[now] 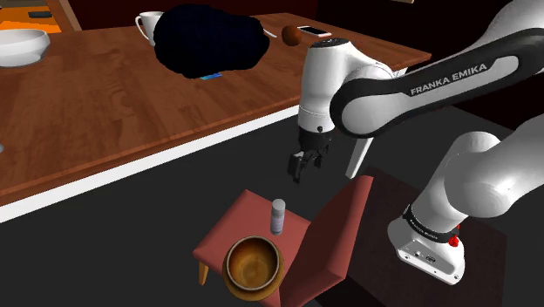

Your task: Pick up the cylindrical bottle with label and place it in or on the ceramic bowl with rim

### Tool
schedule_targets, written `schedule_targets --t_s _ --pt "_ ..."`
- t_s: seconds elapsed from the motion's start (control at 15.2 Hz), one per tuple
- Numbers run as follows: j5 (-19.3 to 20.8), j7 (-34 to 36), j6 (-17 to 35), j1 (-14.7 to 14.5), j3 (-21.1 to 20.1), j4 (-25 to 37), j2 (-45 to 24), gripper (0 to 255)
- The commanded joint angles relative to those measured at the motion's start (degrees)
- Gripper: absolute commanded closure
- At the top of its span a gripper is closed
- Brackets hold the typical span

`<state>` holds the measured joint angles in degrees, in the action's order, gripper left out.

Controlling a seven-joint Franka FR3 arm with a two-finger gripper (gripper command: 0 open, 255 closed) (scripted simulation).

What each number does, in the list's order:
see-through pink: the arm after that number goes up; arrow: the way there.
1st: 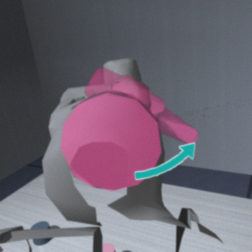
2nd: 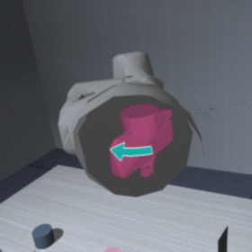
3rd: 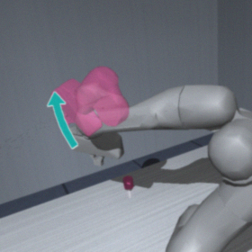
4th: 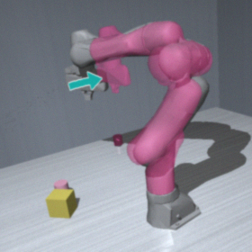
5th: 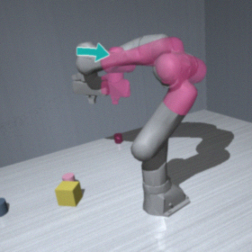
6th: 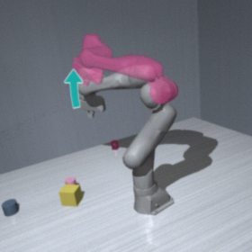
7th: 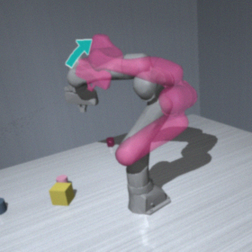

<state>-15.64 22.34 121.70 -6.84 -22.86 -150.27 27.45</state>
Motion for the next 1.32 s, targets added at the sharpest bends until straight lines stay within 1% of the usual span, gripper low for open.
schedule_targets --t_s 0.0,0.13,0.26,0.46,0.92,0.99,1.25 --pt "0.53 2.49 4.49 -0.05 -2.88 0.6 -4.28 0" --pt "2.08 5.3 8.47 0.34 -5.61 1.69 -8.82 0" --pt "4.69 8.72 12.24 1.01 -8.3 3.1 -13.69 0" --pt "11.22 15.45 17.23 2.29 -11.92 5.85 -21.64 0" --pt "16.68 19.64 22.9 2.76 -12.3 5.13 -27.54 0" --pt "18.14 20.7 24.21 2.85 -12.21 4.94 -28.93 0" --pt "18.14 20.69 24.21 2.79 -12.15 4.94 -28.93 0"
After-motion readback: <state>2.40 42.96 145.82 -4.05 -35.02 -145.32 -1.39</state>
